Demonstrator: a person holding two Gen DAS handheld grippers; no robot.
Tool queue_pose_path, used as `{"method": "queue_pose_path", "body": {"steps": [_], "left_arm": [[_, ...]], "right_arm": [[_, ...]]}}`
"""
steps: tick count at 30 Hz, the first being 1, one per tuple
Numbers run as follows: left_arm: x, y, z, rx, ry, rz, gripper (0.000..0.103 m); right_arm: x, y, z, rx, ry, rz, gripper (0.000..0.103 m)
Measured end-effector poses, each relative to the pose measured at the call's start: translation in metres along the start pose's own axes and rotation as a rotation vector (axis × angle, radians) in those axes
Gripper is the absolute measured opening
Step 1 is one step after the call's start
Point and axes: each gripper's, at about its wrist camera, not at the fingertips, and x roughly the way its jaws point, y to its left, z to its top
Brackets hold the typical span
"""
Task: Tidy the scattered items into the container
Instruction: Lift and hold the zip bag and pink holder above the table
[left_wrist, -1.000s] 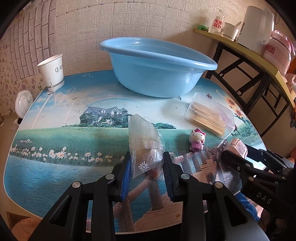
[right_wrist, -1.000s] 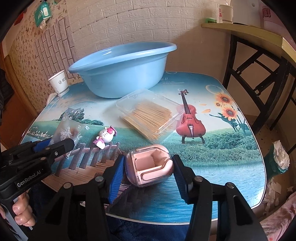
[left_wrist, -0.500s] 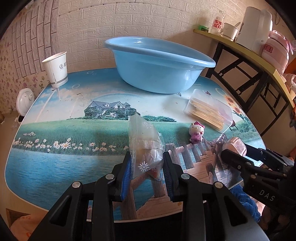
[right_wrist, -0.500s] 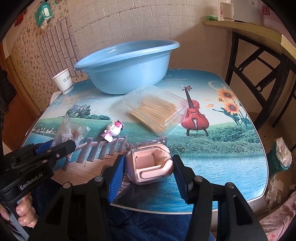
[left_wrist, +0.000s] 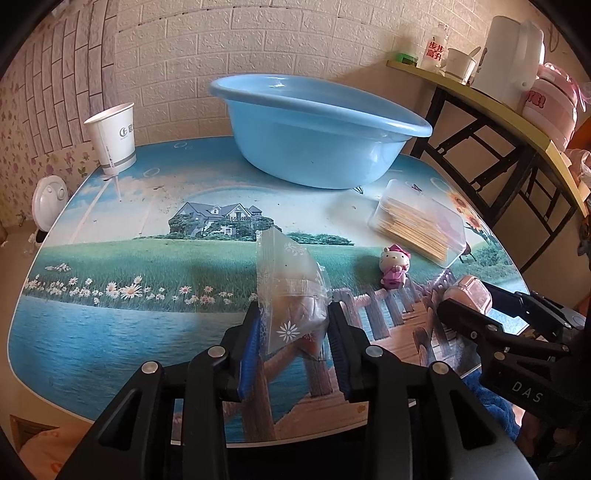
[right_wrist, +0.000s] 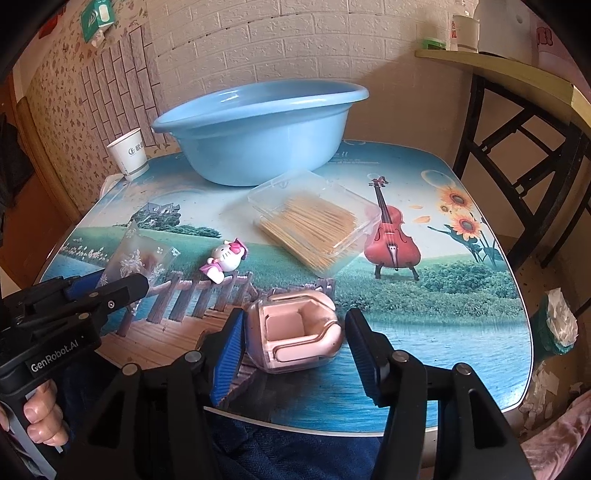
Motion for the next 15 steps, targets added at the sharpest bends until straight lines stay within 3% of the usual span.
{"method": "queue_pose_path", "body": {"steps": [3, 15], "left_arm": [[0.0010, -0.0009, 0.0005, 0.004, -0.004, 0.006, 0.037], [0.0082, -0.0070, 0.0053, 0.034, -0.021, 0.026, 0.046]], "right_arm": [[0.0010, -0.0040, -0.0007, 0.013, 0.004, 0.016, 0.079], [0.0037, 0.0026, -0.0032, -0.030, -0.011, 0.005, 0.079]]}}
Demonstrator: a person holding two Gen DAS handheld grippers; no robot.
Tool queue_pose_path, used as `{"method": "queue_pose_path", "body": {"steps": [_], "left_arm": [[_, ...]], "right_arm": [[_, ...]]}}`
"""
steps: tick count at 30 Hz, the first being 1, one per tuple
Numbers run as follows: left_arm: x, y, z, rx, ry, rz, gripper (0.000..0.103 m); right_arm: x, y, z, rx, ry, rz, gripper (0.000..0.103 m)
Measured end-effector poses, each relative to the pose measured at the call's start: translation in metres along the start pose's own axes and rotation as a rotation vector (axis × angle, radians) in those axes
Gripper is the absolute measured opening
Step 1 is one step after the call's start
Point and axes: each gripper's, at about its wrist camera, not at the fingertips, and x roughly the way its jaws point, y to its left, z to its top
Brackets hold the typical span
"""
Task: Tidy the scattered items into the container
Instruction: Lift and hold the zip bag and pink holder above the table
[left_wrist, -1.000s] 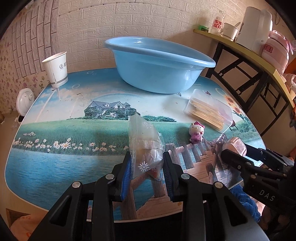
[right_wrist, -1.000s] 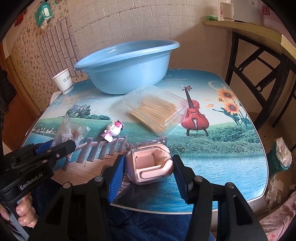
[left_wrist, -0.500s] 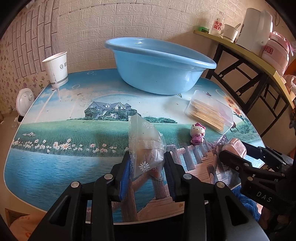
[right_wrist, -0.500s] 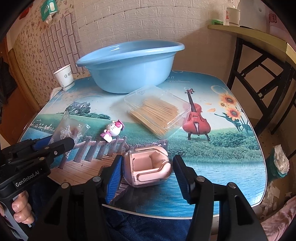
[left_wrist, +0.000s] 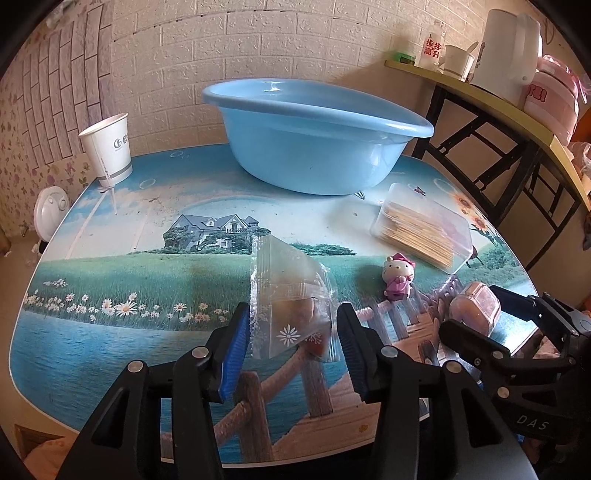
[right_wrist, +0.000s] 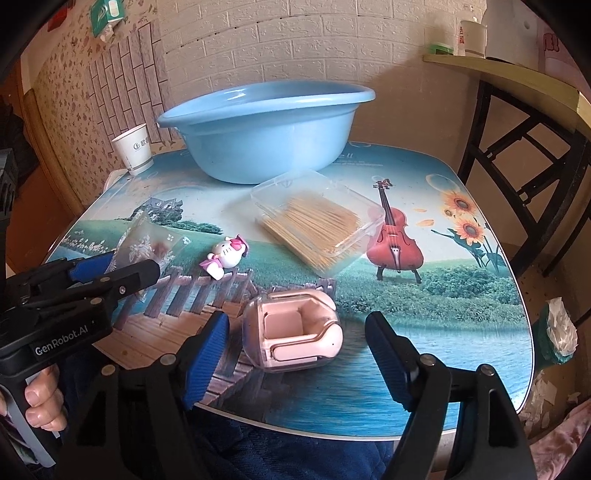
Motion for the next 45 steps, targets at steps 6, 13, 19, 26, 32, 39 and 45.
{"method": "queue_pose_path", "body": {"steps": [6, 13, 19, 26, 32, 39, 45], "left_arm": [[0.002, -0.003, 0.001, 0.017, -0.005, 0.000, 0.044], [0.001, -0.004, 0.000, 0.027, -0.008, -0.019, 0.030], [-0.001, -0.004, 0.001, 0.022, -0.004, -0.024, 0.025], [-0.008, -0.006, 0.003, 0.035, -0.018, -0.022, 0.024], [-0.010, -0.004, 0.001, 0.026, -0.012, -0.021, 0.023], [-0.020, -0.003, 0.003, 0.018, -0.033, -0.022, 0.023], [-0.031, -0.002, 0.007, 0.003, -0.053, -0.014, 0.023]], "right_arm": [[-0.002, 0.000, -0.001, 0.002, -0.008, 0.001, 0.062], [-0.004, -0.001, 0.000, -0.001, -0.009, 0.007, 0.051], [-0.005, 0.000, 0.001, 0.003, -0.007, 0.010, 0.051], [-0.004, 0.002, 0.000, 0.010, 0.008, 0.008, 0.051], [-0.007, 0.000, 0.000, 0.028, 0.007, 0.005, 0.051], [-0.010, -0.003, 0.000, 0.045, 0.002, 0.004, 0.051], [-0.020, 0.000, 0.006, 0.052, -0.006, 0.002, 0.051]]}}
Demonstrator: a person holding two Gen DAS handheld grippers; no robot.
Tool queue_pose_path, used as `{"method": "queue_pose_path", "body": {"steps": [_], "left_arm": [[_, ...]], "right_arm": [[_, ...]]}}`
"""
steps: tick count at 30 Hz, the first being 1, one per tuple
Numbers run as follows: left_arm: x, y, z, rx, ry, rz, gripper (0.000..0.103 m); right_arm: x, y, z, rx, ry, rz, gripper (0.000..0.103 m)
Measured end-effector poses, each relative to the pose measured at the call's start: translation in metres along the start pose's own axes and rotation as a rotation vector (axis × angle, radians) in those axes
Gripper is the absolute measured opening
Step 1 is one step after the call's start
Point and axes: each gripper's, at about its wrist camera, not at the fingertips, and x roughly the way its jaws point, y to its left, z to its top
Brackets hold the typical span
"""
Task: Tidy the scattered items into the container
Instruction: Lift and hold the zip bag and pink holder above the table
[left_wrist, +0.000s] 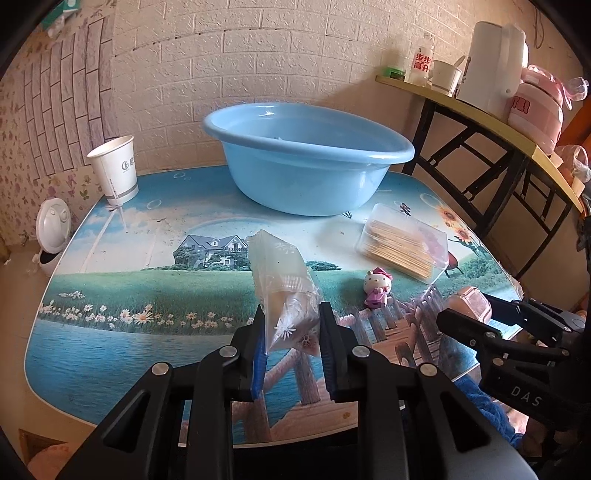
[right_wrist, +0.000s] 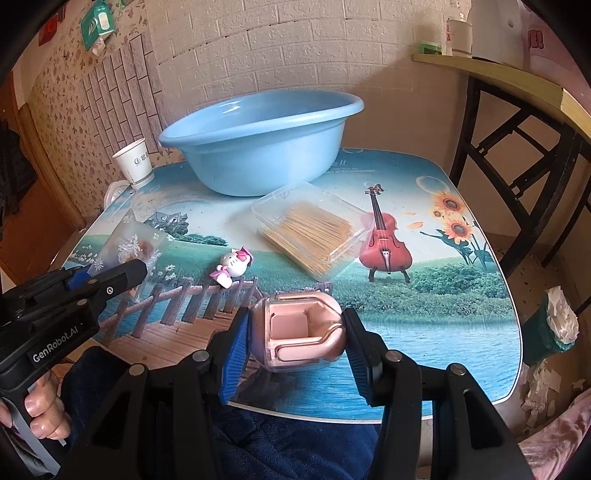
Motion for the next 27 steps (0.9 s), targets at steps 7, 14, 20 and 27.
{"method": "queue_pose_path", "body": {"steps": [7, 14, 20, 27], "left_arm": [[-0.013, -0.004, 0.007, 0.003, -0.029, 0.022, 0.023], [-0.021, -0.005, 0.012, -0.006, -0.039, 0.028, 0.023], [-0.025, -0.005, 0.014, -0.011, -0.050, 0.033, 0.023], [-0.030, -0.003, 0.017, -0.016, -0.053, 0.046, 0.023]], "right_arm": [[-0.009, 0.002, 0.004, 0.010, -0.003, -0.001, 0.051], [-0.015, 0.005, 0.007, 0.019, -0.010, 0.002, 0.051], [-0.019, 0.006, 0.010, 0.023, -0.023, 0.009, 0.051], [-0.022, 0.008, 0.011, 0.022, -0.029, 0.010, 0.051]]}}
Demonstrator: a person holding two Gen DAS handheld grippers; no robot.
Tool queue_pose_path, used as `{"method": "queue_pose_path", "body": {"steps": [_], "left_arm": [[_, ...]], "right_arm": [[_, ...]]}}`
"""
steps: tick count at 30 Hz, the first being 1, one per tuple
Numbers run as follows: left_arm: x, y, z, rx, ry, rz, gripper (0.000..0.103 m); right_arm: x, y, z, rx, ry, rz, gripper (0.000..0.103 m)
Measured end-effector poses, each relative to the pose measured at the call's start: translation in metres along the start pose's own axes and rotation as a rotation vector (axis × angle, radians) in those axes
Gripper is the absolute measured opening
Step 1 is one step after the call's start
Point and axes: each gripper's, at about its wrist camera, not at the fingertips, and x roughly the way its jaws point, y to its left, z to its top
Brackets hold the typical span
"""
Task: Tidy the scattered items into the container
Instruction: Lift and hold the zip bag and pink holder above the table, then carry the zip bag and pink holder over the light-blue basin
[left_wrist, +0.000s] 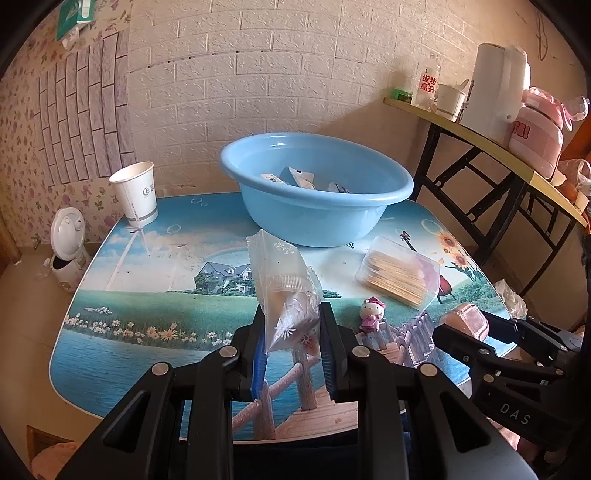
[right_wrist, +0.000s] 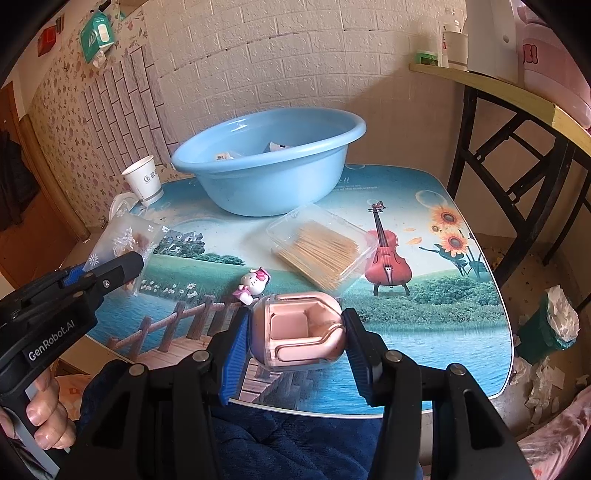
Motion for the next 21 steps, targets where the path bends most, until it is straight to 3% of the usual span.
{"method": "queue_pose_path", "body": {"steps": [13, 21], "left_arm": [[-0.039, 0.000, 0.044, -0.008, -0.083, -0.016, 0.023], [-0.023, 0.007, 0.074, -0.034, -0.068, -0.021, 0.023]], "right_arm": [[-0.039, 0.015, 0.042, -0.023, -0.070, 0.029, 0.051], [-0.048, 0.011, 0.085, -0.045, -0.125, 0.028, 0.051]]}}
